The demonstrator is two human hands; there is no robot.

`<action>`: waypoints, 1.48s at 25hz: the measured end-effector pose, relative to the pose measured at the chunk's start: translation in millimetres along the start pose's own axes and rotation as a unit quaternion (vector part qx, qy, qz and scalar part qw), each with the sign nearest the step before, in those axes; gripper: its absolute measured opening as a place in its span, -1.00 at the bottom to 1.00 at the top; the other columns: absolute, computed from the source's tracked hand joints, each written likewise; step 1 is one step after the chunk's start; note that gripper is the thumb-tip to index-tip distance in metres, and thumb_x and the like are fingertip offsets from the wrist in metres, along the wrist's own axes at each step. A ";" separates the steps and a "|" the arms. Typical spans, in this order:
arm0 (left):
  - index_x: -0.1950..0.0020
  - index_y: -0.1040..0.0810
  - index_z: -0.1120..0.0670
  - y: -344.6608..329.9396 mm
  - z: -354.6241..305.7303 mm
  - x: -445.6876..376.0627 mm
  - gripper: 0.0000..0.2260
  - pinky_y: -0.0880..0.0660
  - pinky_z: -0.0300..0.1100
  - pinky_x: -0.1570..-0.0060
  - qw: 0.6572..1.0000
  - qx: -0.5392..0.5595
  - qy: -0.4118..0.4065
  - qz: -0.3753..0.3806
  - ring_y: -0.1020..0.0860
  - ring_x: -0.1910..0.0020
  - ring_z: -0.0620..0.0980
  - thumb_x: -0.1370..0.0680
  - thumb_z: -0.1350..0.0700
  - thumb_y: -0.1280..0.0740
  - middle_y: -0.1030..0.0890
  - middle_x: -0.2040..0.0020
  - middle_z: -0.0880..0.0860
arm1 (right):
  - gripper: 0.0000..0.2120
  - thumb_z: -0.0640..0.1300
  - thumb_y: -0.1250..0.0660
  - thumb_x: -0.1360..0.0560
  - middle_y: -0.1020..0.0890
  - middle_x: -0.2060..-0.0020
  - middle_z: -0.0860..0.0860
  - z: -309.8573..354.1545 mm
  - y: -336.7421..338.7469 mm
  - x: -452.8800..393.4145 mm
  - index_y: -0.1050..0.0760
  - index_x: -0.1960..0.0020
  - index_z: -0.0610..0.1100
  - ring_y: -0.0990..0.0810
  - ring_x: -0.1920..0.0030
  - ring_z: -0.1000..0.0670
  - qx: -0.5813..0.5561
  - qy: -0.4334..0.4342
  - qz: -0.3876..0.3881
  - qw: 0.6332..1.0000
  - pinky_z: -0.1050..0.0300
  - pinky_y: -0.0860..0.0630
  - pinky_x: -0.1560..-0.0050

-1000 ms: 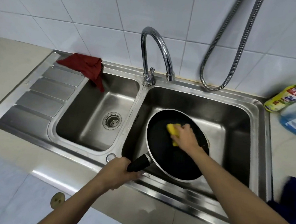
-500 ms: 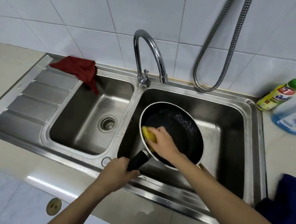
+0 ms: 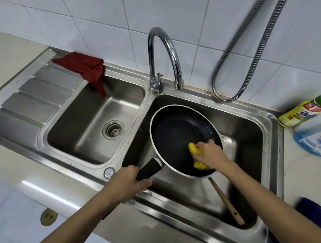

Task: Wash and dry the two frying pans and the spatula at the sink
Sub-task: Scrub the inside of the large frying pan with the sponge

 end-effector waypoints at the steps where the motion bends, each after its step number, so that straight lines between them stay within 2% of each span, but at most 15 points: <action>1: 0.08 -0.51 0.10 -1.4 -4.6 -3.6 -0.75 -0.32 -0.30 0.56 0.999 -0.031 -0.006 -0.009 -0.44 0.54 -0.13 -0.50 -0.08 -0.38 -0.48 0.38 -0.01 | -0.54 0.10 -0.30 -0.49 -0.41 -0.16 -0.18 12.5 -5.8 11.0 -0.39 -0.36 0.02 -0.50 -0.16 -0.27 -0.047 0.021 0.006 0.999 0.03 -0.40 -0.18; 3: 0.10 -0.51 0.09 -7.0 -12.8 -8.0 -0.76 -0.32 -0.29 0.52 0.997 -0.068 -0.020 -0.010 -0.46 0.47 -0.13 -0.49 -0.08 -0.38 -0.50 0.33 -0.02 | -0.58 0.03 -0.27 -0.54 -0.40 -0.15 -0.15 50.4 -16.1 25.3 -0.38 -0.38 -0.01 -0.49 -0.13 -0.21 -0.098 0.095 -0.060 0.989 0.04 -0.40 -0.17; 5: 0.07 -0.51 0.07 -11.0 -15.6 -8.0 -0.78 -0.35 -0.29 0.48 0.997 -0.078 -0.028 -0.002 -0.47 0.43 -0.13 -0.50 -0.07 -0.38 -0.51 0.30 -0.02 | -0.62 -0.08 -0.23 -0.57 -0.39 -0.15 -0.15 89.6 -18.8 19.4 -0.36 -0.38 -0.09 -0.45 -0.09 -0.19 -0.073 0.143 -0.162 0.974 0.01 -0.42 -0.08; 8: 0.08 -0.51 0.10 -12.2 -14.7 -0.6 -0.75 -0.38 -0.25 0.48 0.996 -0.078 -0.029 -0.005 -0.44 0.49 -0.11 -0.50 -0.08 -0.37 -0.49 0.34 -0.02 | -0.59 -0.04 -0.20 -0.58 -0.39 -0.17 -0.20 98.0 -5.9 -17.5 -0.31 -0.40 -0.08 -0.43 -0.10 -0.24 -0.018 0.086 -0.209 0.974 -0.10 -0.42 -0.02; 12: 0.06 -0.52 0.13 -6.5 -4.7 7.2 -0.73 -0.34 -0.27 0.53 0.999 -0.028 -0.020 -0.004 -0.42 0.53 -0.12 -0.50 -0.08 -0.37 -0.47 0.38 -0.01 | -0.55 0.03 -0.19 -0.58 -0.36 -0.23 -0.27 34.3 4.9 -52.5 -0.32 -0.41 -0.13 -0.42 -0.17 -0.27 0.075 -0.037 -0.159 0.984 -0.08 -0.41 -0.15; 16: 0.00 -0.51 0.16 -1.8 6.7 10.7 -0.72 -0.35 -0.26 0.57 0.999 0.030 0.003 0.014 -0.44 0.55 -0.07 -0.51 -0.05 -0.37 -0.49 0.37 0.05 | -0.61 -0.01 -0.19 -0.57 -0.39 -0.21 -0.28 5.6 -11.9 -25.5 -0.40 -0.33 -0.18 -0.46 -0.17 -0.31 0.054 -0.087 -0.089 0.991 -0.05 -0.40 -0.19; 18: -0.03 -0.50 0.14 -1.5 12.3 11.4 -0.74 -0.34 -0.27 0.58 1.000 0.020 0.011 0.000 -0.44 0.54 -0.09 -0.51 -0.04 -0.37 -0.48 0.35 0.03 | -0.60 0.03 -0.22 -0.55 -0.41 -0.17 -0.24 23.3 -30.1 5.0 -0.40 -0.32 -0.12 -0.51 -0.12 -0.30 0.009 -0.042 -0.048 0.998 -0.01 -0.43 -0.13; 19: -0.03 -0.50 0.12 -0.8 13.8 11.4 -0.75 -0.34 -0.28 0.56 1.000 0.007 0.013 -0.006 -0.45 0.51 -0.10 -0.52 -0.03 -0.37 -0.49 0.32 0.03 | -0.60 0.04 -0.25 -0.53 -0.43 -0.14 -0.21 40.2 -38.6 18.4 -0.40 -0.33 -0.08 -0.53 -0.09 -0.28 -0.018 0.000 -0.054 0.998 0.01 -0.44 -0.09; 22: -0.03 -0.53 0.09 1.3 16.6 11.7 -0.76 -0.44 -0.22 0.37 0.996 -0.086 -0.009 -0.026 -0.56 0.30 -0.03 -0.51 -0.05 -0.37 -0.54 0.22 0.04 | -0.57 0.02 -0.30 -0.52 -0.43 -0.10 -0.12 103.8 -52.9 30.9 -0.40 -0.37 -0.03 -0.54 -0.04 -0.18 -0.090 0.131 -0.130 0.979 0.07 -0.46 -0.04; 24: -0.01 -0.53 0.10 5.9 18.8 15.0 -0.75 -0.40 -0.24 0.35 0.990 -0.138 -0.018 -0.033 -0.51 0.29 -0.02 -0.51 -0.06 -0.36 -0.48 0.24 0.01 | -0.55 0.03 -0.28 -0.54 -0.42 -0.12 -0.11 129.7 -47.6 10.5 -0.37 -0.40 -0.03 -0.50 -0.06 -0.14 -0.105 0.154 -0.166 0.968 0.10 -0.45 0.00; 26: 0.07 -0.50 0.07 12.7 21.9 20.8 -0.79 -0.31 -0.30 0.46 0.992 -0.120 -0.014 -0.017 -0.44 0.41 -0.10 -0.51 -0.06 -0.36 -0.46 0.26 0.00 | -0.54 0.06 -0.24 -0.55 -0.40 -0.14 -0.14 126.9 -37.2 -19.3 -0.34 -0.42 -0.02 -0.45 -0.10 -0.17 -0.080 0.118 -0.173 0.975 0.01 -0.46 -0.03; 28: 0.11 -0.50 0.09 18.2 26.1 25.7 -0.80 -0.34 -0.30 0.53 0.999 -0.048 0.005 0.015 -0.44 0.50 -0.07 -0.51 -0.04 -0.37 -0.49 0.30 0.04 | -0.55 0.08 -0.22 -0.56 -0.39 -0.16 -0.18 99.9 -26.2 -45.9 -0.37 -0.39 -0.09 -0.43 -0.15 -0.22 -0.009 0.044 -0.158 0.986 -0.06 -0.45 -0.09; 31: 0.14 -0.49 0.10 23.8 27.5 26.1 -0.82 -0.33 -0.27 0.57 0.999 0.023 0.019 0.037 -0.40 0.54 -0.06 -0.53 0.01 -0.36 -0.46 0.39 0.06 | -0.56 0.10 -0.20 -0.56 -0.40 -0.19 -0.23 45.3 -18.1 -59.2 -0.44 -0.32 -0.14 -0.45 -0.19 -0.26 0.042 -0.034 -0.116 0.992 -0.05 -0.43 -0.15; 34: 0.16 -0.49 0.09 25.0 24.3 13.0 -0.85 -0.31 -0.26 0.58 0.999 0.034 0.010 0.022 -0.37 0.60 -0.10 -0.53 0.05 -0.37 -0.45 0.45 0.02 | -0.61 0.11 -0.25 -0.53 -0.53 -0.20 -0.20 6.2 -17.3 -31.8 -0.48 -0.32 0.01 -0.52 -0.18 -0.23 -0.055 -0.016 -0.068 0.996 0.04 -0.43 -0.14; 37: 0.16 -0.48 0.09 19.2 18.0 -1.4 -0.86 -0.31 -0.23 0.57 0.998 0.054 0.010 0.015 -0.38 0.60 -0.10 -0.51 0.07 -0.38 -0.46 0.43 0.04 | -0.64 0.03 -0.36 -0.49 -0.64 -0.07 -0.05 12.2 -31.2 16.4 -0.52 -0.28 0.07 -0.59 -0.13 -0.08 -0.210 0.019 -0.035 0.977 0.16 -0.43 -0.07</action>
Point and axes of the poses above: each hand's wrist, its own x-axis away from the middle knuckle, its own y-axis out of the back of the hand, z = x × y, the point moved 4 cm from there along -x, towards the middle knuckle
